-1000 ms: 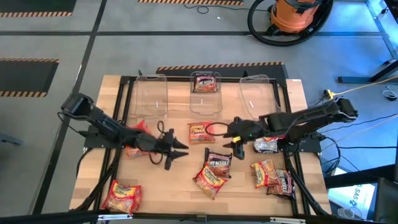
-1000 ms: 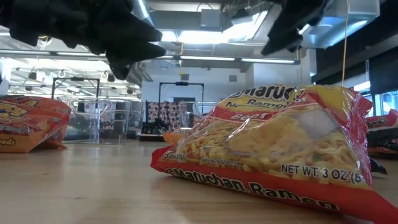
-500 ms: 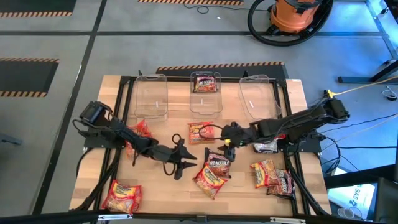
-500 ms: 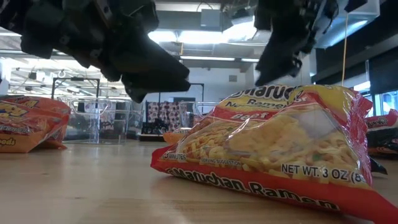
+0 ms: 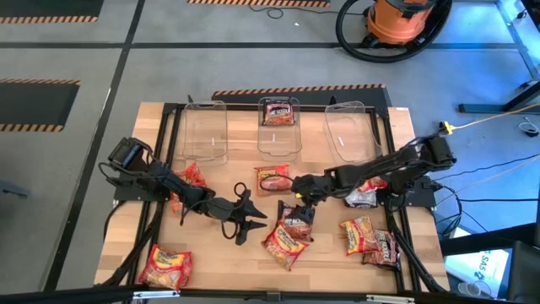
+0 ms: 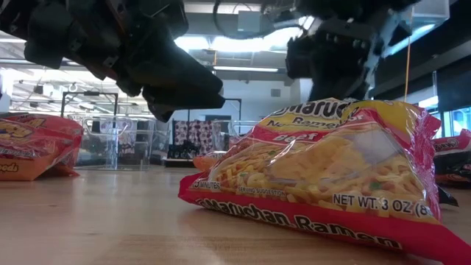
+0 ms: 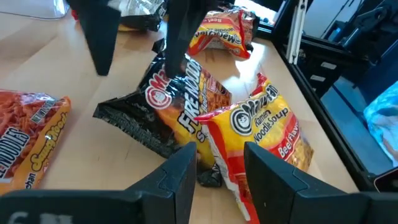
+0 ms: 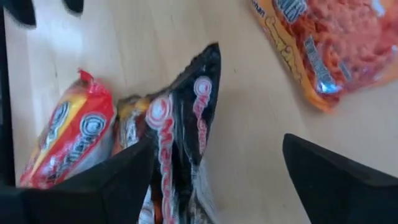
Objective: Sort Maruchan noodles
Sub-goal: Put the bottom left black noodle pack into the middle transparent bin
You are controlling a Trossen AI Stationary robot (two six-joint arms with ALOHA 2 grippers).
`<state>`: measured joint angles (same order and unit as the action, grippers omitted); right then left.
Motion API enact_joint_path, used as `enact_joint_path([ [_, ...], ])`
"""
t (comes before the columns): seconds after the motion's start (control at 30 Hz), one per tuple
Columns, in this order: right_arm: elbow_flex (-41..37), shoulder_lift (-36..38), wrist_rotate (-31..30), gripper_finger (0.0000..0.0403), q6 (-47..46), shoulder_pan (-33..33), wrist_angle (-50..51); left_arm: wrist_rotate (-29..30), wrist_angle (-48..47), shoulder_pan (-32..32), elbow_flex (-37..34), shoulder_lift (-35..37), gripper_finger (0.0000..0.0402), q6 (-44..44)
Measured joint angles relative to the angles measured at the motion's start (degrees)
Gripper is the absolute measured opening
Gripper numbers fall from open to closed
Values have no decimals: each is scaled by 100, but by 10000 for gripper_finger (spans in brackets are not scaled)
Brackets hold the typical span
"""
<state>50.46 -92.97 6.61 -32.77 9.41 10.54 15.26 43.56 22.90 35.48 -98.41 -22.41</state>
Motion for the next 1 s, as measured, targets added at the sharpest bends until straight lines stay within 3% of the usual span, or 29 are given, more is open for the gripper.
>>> enact_joint_path([
  [0.33,2,-686,1495,324,-182,-124,-418,-139,-7,1,0,0,128,-7],
  [0.63,9,-973,1767,312,-150,-123,-748,-125,-12,0,0,0,128,-1],
  [0.77,7,-981,1810,260,-85,-122,-766,-110,-20,0,0,0,128,16],
  [1.0,18,-978,1894,124,203,-120,-789,49,-96,20,0,3,128,250],
])
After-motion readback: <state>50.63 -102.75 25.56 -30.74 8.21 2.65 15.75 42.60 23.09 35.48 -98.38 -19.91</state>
